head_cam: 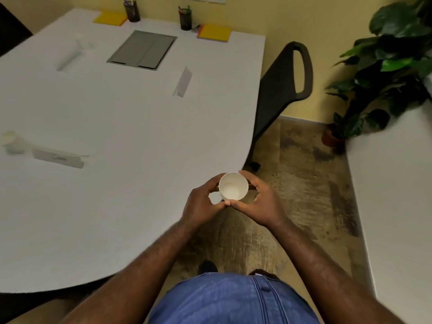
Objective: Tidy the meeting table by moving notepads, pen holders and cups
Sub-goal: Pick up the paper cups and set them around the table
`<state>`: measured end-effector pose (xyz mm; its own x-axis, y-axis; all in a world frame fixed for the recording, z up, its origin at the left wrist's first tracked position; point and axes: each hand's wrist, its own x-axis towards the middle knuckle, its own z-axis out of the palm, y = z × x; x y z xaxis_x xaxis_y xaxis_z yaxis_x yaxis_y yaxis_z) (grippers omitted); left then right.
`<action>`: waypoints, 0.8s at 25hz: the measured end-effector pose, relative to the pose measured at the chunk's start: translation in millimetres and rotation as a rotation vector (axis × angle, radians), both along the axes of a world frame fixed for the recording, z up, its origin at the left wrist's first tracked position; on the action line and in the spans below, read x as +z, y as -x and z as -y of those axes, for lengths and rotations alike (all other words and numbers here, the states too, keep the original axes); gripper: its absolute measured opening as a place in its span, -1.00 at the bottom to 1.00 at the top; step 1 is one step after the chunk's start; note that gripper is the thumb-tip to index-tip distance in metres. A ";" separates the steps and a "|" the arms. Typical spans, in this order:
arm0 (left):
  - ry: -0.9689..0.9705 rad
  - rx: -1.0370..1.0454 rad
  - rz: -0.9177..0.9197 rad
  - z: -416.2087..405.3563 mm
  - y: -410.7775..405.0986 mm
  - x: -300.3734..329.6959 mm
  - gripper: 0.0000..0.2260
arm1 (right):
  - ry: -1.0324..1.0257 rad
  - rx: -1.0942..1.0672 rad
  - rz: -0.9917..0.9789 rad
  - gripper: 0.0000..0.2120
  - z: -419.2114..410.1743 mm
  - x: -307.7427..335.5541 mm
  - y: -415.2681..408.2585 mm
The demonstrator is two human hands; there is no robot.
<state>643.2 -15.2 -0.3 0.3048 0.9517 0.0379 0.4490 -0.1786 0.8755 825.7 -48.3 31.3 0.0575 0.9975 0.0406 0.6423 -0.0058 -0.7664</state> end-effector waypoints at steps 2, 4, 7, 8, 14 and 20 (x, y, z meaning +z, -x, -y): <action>-0.008 0.050 0.019 -17.4 11.5 2.6 -0.39 | 0.011 0.058 0.013 -0.11 -29.3 -0.1 8.8; -0.014 0.093 0.026 -34.0 22.2 2.0 -0.39 | 0.028 0.121 0.009 -0.12 -58.7 -0.2 17.1; 0.017 0.186 -0.019 -59.2 40.9 -6.6 -0.34 | 0.063 0.179 -0.011 -0.16 -106.4 -3.3 29.1; 0.028 0.228 -0.034 -68.8 48.0 -11.9 -0.30 | 0.071 0.182 -0.019 -0.17 -122.4 -4.8 32.7; 0.075 0.480 -0.160 -138.1 91.1 -47.0 -0.28 | 0.105 0.247 -0.072 -0.19 -224.5 -15.0 42.8; 0.356 0.580 -0.458 -178.8 119.1 -97.8 -0.17 | 0.098 0.336 -0.090 -0.26 -333.0 -22.7 54.1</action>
